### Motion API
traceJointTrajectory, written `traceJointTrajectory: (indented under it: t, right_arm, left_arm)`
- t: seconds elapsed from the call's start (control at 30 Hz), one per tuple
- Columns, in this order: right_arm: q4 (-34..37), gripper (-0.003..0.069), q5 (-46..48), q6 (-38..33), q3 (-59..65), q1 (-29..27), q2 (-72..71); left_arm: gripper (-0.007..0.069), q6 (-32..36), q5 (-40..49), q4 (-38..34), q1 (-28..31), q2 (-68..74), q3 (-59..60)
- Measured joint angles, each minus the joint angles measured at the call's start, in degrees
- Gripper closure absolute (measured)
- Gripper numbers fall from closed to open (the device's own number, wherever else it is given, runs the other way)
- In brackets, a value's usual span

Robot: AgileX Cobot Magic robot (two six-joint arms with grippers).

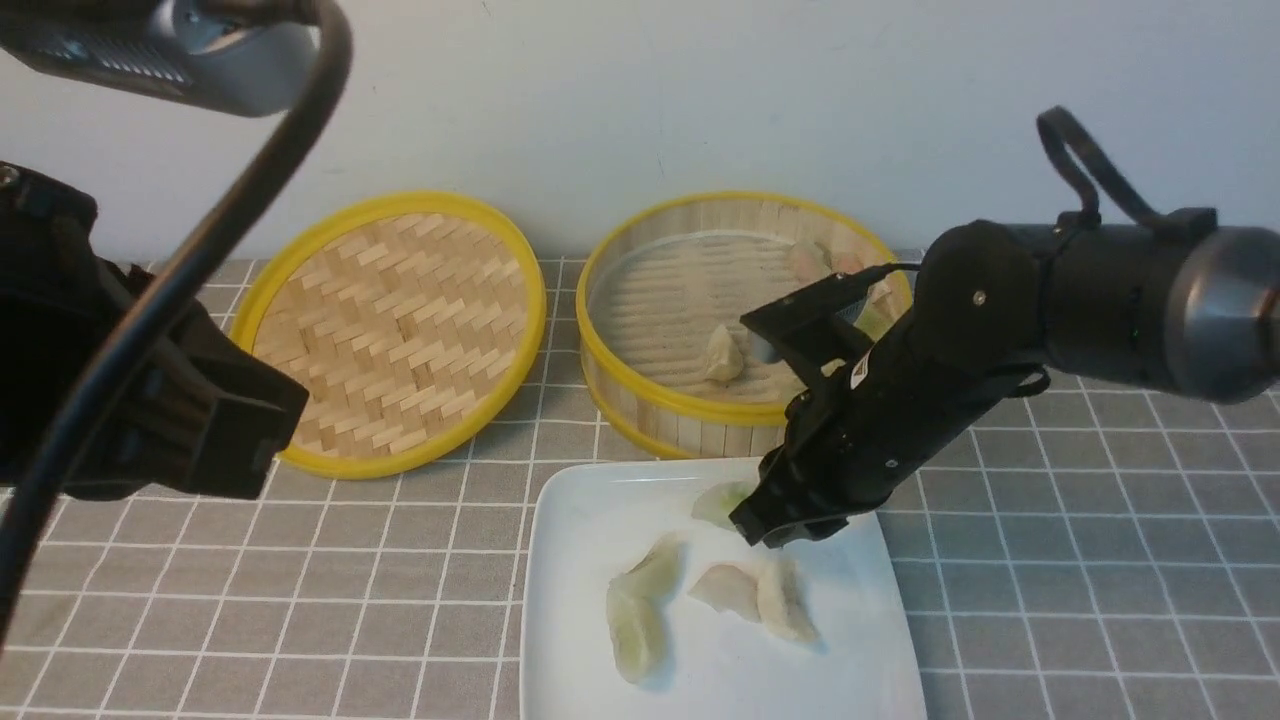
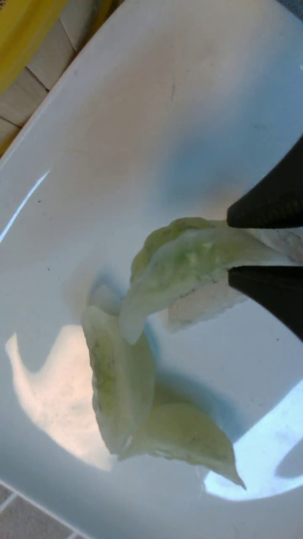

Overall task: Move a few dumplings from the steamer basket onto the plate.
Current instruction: Use the right arm to put the dumpling into the plate, then use the right arm to grab a dumpling from inside the steamer

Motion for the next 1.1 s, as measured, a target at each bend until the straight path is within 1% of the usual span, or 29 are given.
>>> traceJointTrajectory:
  t: [0.13,0.17,0.2,0.23,0.3,0.43,0.5,0.53,0.6,0.63,0.73,0.77,0.83,0.9,0.97,1.03,1.1]
  right_arm:
    - [0.05,0.0412,-0.94,-0.12,-0.88,0.0,0.64]
    - [-0.08,0.0358,-0.77,-0.12,-2.31,0.0,0.66]
    - [-0.25,0.0351,-0.72,-0.12,-2.56,0.0,0.66]
    - [-1.25,0.0312,-0.01,-0.12,-4.36,0.0,0.71]
    - [-4.62,0.0271,0.78,1.34,-9.38,-0.6,0.7]
    - [-8.23,0.0253,-0.3,6.85,-18.88,-3.61,2.17]
    - [-8.64,0.0251,-0.19,7.82,-23.16,-4.72,3.49]
    - [-8.86,0.0251,1.39,8.08,-28.18,-5.97,6.43]
    - [-8.84,0.0249,4.78,7.43,-35.6,-6.63,11.27]
    - [-8.84,0.0249,5.13,7.45,-36.19,-6.7,11.77]
    - [-7.42,0.025,10.36,7.26,-44.72,-6.77,20.16]
    - [-7.33,0.025,10.36,7.26,-45.17,-6.77,20.67]
    - [-6.82,0.025,13.43,9.13,-50.32,-6.77,27.2]
    - [-6.62,0.025,14.9,10.12,-52.21,-6.77,29.15]
    - [-5.45,0.025,18.31,10.93,-55.11,-6.77,33.18]
    - [-3.82,0.0253,20.99,10.93,-56.91,-6.77,35.26]
    - [-3.28,0.0267,21.7,10.93,-57.53,-6.82,35.37]
  left_arm:
    - [0.0629,0.0,0.0,0.0,0.0,0.83,0.01]
    - [0.0629,0.0,0.0,0.05,0.0,1.01,0.01]
    - [0.0629,0.0,0.0,0.07,0.0,1.08,0.01]
    - [0.0629,0.05,0.0,0.12,0.0,1.08,0.01]
    - [0.0629,0.05,0.0,0.14,0.0,1.08,0.01]
    - [0.0629,0.05,0.0,0.14,0.0,1.08,0.01]
    - [0.0629,0.05,0.0,0.14,0.0,1.08,0.01]
    - [0.0629,0.05,0.0,0.14,0.0,1.08,0.01]
    - [0.0629,0.05,0.0,0.19,0.0,1.08,0.01]
    - [0.0629,0.05,0.0,0.18,0.0,1.08,0.01]
    - [0.0629,0.05,0.0,0.86,0.0,1.08,0.01]
    - [0.0629,-0.01,0.0,0.97,0.0,1.08,0.01]
    - [0.0629,-0.2,0.0,1.18,0.0,1.08,0.01]
    - [0.0629,-0.37,0.0,1.24,0.0,1.08,0.01]
    - [0.0629,-0.62,0.0,1.74,0.0,1.08,0.01]
    - [0.0629,-1.07,0.0,2.17,0.0,1.08,0.01]
    - [0.0629,-1.2,0.0,2.41,0.0,1.08,0.01]
